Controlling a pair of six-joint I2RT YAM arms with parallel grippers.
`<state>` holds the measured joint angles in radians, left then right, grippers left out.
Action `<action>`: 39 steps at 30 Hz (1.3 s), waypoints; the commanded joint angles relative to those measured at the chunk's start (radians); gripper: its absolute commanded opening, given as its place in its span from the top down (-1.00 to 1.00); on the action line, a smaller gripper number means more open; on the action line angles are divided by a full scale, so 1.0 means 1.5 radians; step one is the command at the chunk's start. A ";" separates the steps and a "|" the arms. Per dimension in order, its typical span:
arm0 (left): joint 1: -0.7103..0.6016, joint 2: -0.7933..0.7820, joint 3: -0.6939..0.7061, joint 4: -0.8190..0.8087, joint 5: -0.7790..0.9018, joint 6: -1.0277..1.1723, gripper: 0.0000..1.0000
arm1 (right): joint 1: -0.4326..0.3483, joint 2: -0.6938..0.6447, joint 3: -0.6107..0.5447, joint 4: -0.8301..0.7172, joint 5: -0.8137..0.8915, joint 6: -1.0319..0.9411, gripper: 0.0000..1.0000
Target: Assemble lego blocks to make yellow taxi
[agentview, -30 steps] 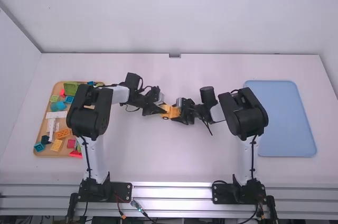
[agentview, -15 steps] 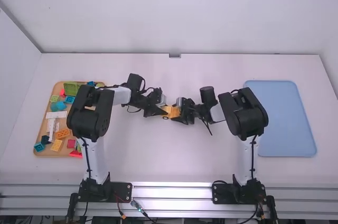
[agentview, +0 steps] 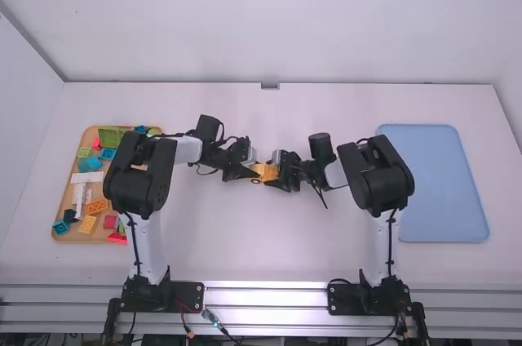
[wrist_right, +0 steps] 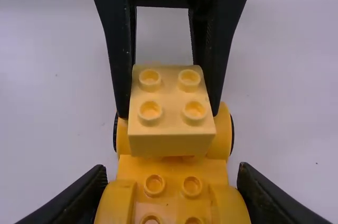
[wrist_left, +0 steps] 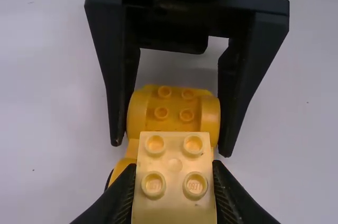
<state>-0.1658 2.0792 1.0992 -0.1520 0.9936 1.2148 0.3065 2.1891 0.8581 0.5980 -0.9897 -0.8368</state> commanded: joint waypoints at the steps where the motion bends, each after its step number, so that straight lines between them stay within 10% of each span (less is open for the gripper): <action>1: -0.003 -0.003 -0.014 -0.006 -0.048 0.006 0.95 | -0.003 0.007 0.008 -0.009 0.012 0.002 -0.04; 39: -0.003 -0.035 -0.082 0.074 -0.030 0.020 0.96 | 0.005 0.007 0.008 -0.023 -0.007 -0.016 -0.05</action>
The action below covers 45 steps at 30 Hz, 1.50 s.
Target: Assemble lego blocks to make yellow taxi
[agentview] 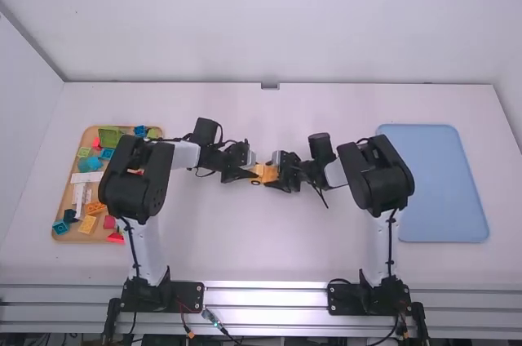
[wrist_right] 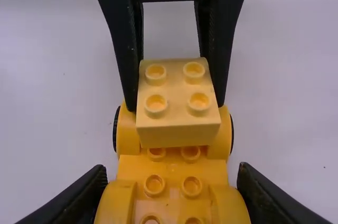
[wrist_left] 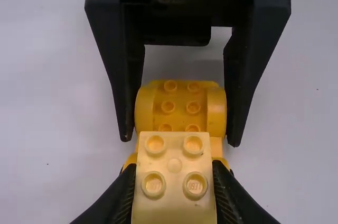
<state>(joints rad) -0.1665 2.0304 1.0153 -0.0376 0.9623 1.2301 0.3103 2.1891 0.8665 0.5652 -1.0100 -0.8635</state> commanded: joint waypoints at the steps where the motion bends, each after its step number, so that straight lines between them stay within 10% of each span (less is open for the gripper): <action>1: -0.003 -0.002 -0.028 0.001 -0.008 0.010 0.96 | 0.002 0.007 0.003 -0.002 0.006 0.002 -0.05; 13: -0.003 -0.002 -0.034 0.003 -0.009 0.010 0.22 | 0.002 0.007 0.003 -0.001 0.008 0.002 -0.13; 45: 0.007 -0.002 0.067 -0.058 -0.006 0.010 -0.98 | 0.004 0.007 0.003 -0.002 0.008 0.002 -0.13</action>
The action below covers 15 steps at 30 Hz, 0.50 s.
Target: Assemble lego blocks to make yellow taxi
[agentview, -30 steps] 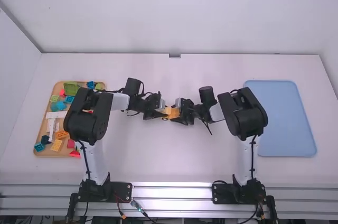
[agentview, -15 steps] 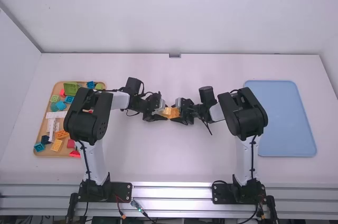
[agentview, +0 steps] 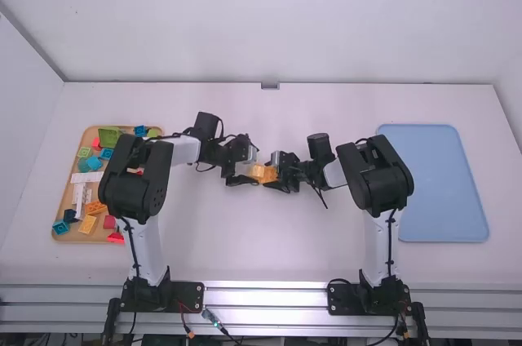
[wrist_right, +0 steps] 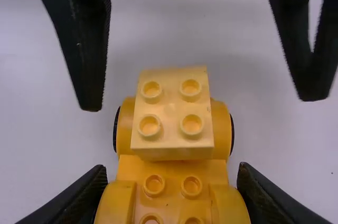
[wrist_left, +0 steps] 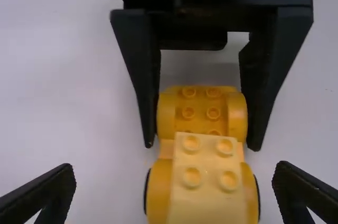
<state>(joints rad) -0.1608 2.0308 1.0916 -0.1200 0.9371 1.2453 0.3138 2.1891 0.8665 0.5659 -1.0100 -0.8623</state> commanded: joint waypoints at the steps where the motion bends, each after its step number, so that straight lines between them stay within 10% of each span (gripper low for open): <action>1: 0.003 -0.004 0.025 -0.011 0.011 0.000 -0.98 | 0.001 0.007 0.003 -0.002 0.009 0.001 -0.14; 11: 0.003 -0.011 0.124 -0.212 0.046 0.001 -0.92 | -0.004 0.007 0.003 -0.002 0.010 0.001 -0.13; 15: 0.002 -0.011 0.144 -0.257 0.040 0.020 0.83 | -0.004 0.007 0.003 -0.002 0.011 0.001 -0.14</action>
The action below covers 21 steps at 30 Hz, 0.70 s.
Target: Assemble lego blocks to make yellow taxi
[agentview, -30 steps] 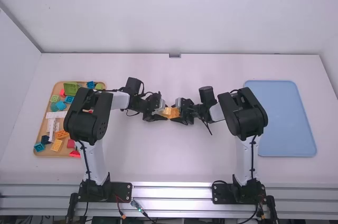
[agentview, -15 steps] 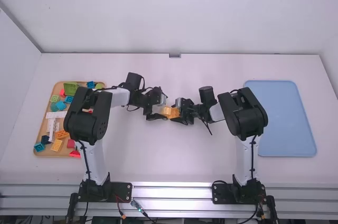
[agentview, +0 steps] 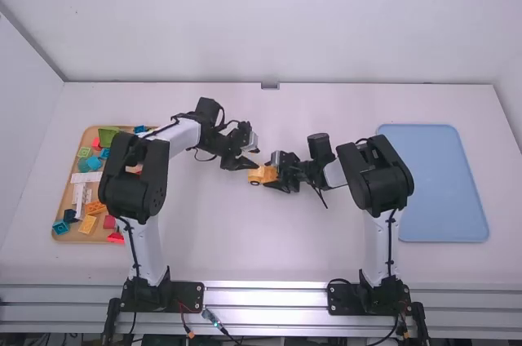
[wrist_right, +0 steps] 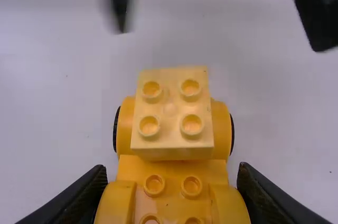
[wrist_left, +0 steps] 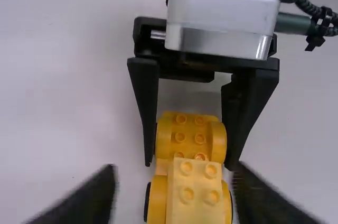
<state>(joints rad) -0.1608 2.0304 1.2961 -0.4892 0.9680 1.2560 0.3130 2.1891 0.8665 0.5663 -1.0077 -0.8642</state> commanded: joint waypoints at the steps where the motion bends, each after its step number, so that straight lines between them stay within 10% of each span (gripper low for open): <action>1: 0.002 -0.011 0.007 -0.016 0.015 0.013 0.95 | -0.004 0.007 0.003 -0.002 0.009 0.003 -0.13; 9: -0.010 -0.011 -0.068 0.024 -0.047 0.009 0.96 | -0.003 0.007 0.003 -0.002 0.008 0.003 -0.13; 21: -0.007 -0.011 -0.249 0.406 -0.060 -0.189 0.96 | -0.003 0.007 0.003 -0.003 0.007 0.015 -0.13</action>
<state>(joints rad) -0.1646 2.0037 0.9646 0.1287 0.9318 1.0332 0.2962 2.1891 0.8665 0.5728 -0.9985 -0.8467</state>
